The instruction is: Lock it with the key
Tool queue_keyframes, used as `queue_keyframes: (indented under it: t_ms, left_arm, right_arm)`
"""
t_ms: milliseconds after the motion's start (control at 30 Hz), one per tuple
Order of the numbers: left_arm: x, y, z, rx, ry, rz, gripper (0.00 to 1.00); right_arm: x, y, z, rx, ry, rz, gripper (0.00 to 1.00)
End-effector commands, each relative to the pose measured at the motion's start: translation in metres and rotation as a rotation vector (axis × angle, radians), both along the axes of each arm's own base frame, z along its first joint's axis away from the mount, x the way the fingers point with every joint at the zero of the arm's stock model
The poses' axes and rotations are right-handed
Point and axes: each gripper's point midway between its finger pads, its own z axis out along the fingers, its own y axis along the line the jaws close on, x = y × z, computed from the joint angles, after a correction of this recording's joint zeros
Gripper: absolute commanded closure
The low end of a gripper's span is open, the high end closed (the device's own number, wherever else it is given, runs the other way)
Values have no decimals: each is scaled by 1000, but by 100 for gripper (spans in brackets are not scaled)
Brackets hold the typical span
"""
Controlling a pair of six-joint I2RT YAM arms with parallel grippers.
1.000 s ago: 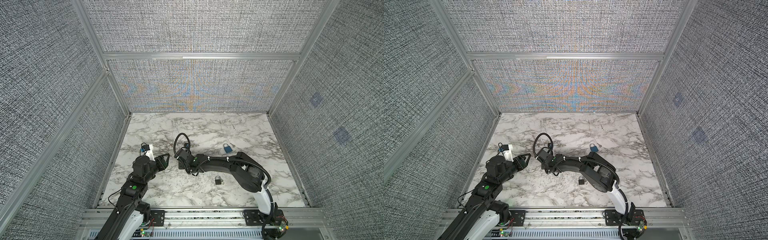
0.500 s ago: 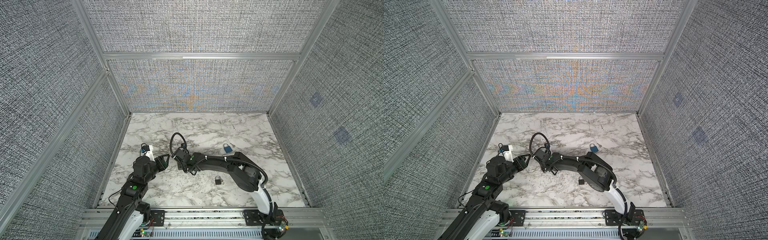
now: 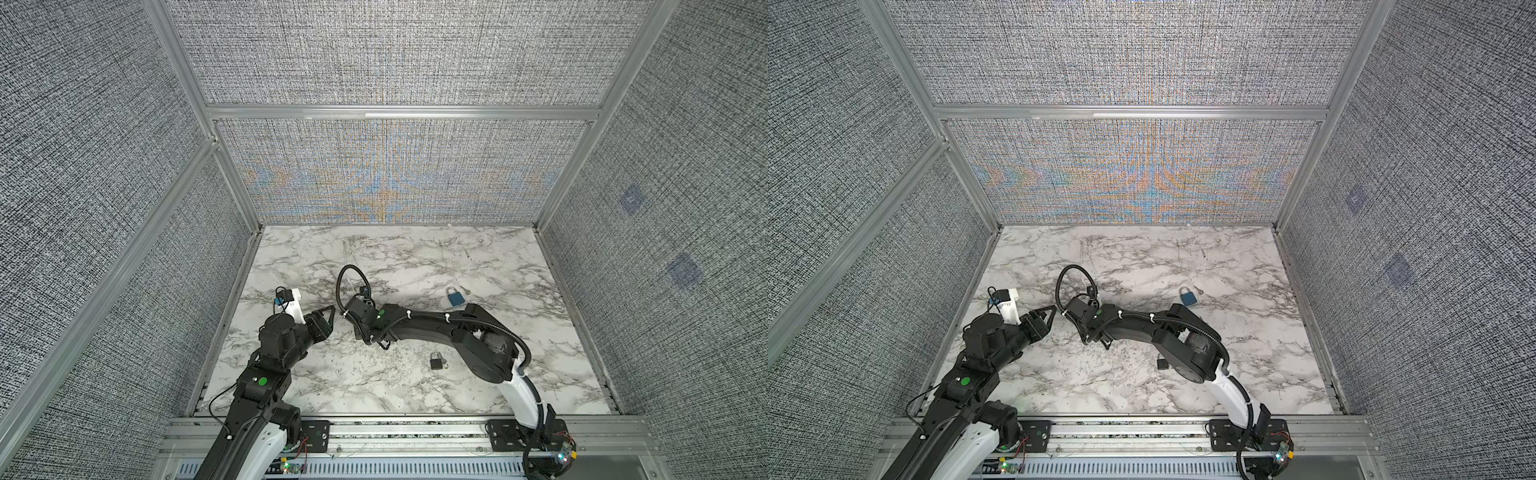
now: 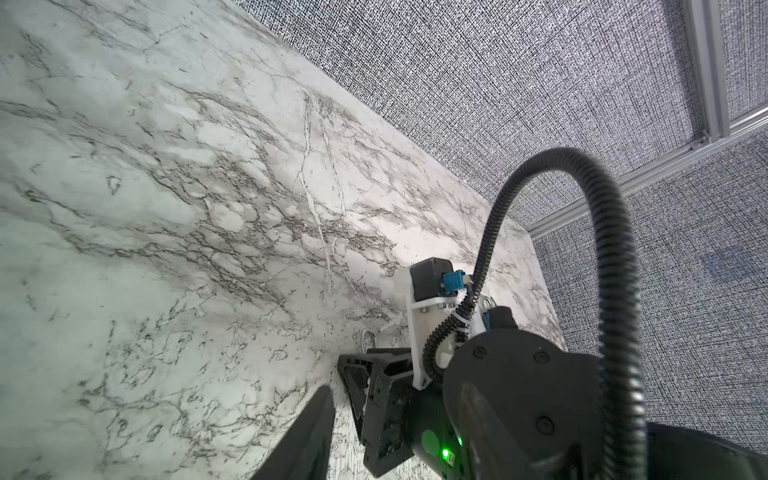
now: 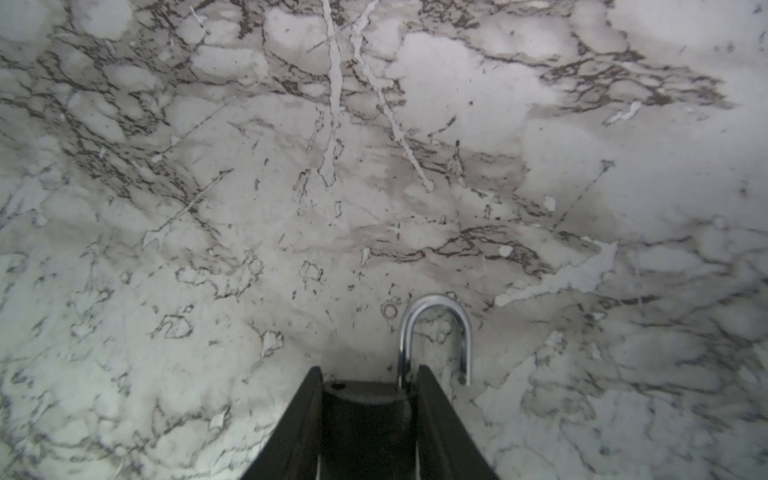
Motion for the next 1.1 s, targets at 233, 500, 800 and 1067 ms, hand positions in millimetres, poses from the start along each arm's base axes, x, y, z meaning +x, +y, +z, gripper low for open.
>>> queue_keyframes:
  t_ms: [233,500,800,1067]
  left_arm:
    - [0,0,-4,23,18,-5,49]
    - [6,-12,-12,-5,64,-61,51]
    - [9,-28,-33,-2,129,-147,53]
    - [8,-34,-35,8,128,-197,53]
  right_arm:
    - [-25,-31,-18,-84,107,-1,81]
    - [-23,-32,12,23,79,25,82]
    - [-31,-47,20,-1,85,90,82]
    - [-51,-63,15,-11,128,151,80]
